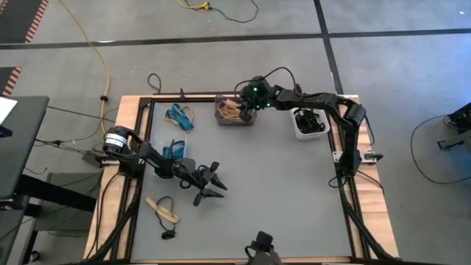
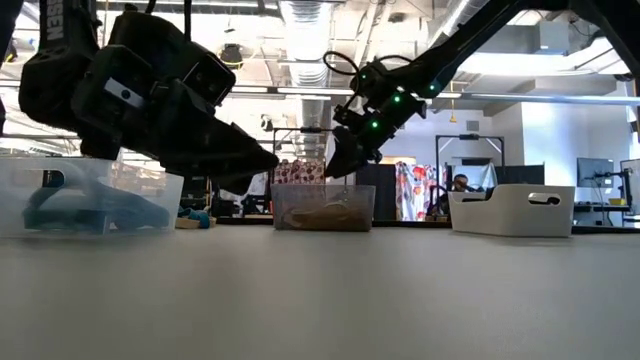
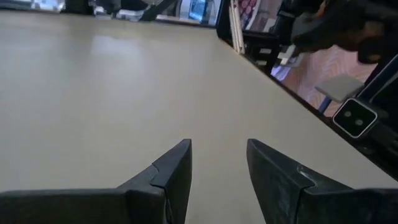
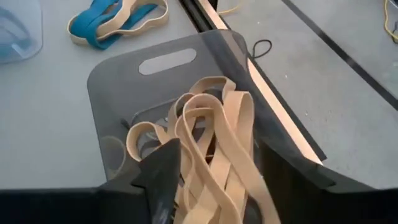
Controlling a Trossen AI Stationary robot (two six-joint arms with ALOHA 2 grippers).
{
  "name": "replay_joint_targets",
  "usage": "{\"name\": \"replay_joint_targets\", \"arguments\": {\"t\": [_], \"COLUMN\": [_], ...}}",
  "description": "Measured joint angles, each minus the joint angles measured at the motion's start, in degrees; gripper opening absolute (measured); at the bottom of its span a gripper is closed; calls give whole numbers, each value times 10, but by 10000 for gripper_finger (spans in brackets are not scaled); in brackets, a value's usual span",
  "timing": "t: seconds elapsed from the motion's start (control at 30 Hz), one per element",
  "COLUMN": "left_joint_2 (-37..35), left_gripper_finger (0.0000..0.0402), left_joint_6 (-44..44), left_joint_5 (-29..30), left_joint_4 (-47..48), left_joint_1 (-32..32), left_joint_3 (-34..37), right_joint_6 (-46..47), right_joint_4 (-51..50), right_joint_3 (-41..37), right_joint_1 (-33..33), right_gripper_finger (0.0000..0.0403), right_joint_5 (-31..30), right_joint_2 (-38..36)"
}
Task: Sort rubber bands into baskets
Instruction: Put the brown rubber band into the black bin
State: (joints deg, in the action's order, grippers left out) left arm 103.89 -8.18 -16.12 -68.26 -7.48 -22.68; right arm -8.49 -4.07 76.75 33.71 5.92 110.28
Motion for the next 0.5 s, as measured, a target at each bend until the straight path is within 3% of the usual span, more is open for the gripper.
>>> {"name": "replay_joint_targets", "arguments": {"t": [0.2,0.33,0.5], "left_joint_2": [-96,-203,-350], "left_gripper_finger": [143,143,143], "left_joint_6": [16,22,-37], "left_joint_5": [59,121,169], "left_joint_4": [167,330,532], "left_joint_1": [-21,-44,-78], "left_joint_3": [0,-1,-1], "right_joint_6": [3,-3,-20], "right_joint_4": [-4,-10,-34], "right_joint_3": [0,0,0], "right_joint_1": [-4,-21,-54], "right_gripper_finger": [264,264,265], "right_joint_5": [-2,-1,0], "right_joint_2": [-31,-56,-78]}}
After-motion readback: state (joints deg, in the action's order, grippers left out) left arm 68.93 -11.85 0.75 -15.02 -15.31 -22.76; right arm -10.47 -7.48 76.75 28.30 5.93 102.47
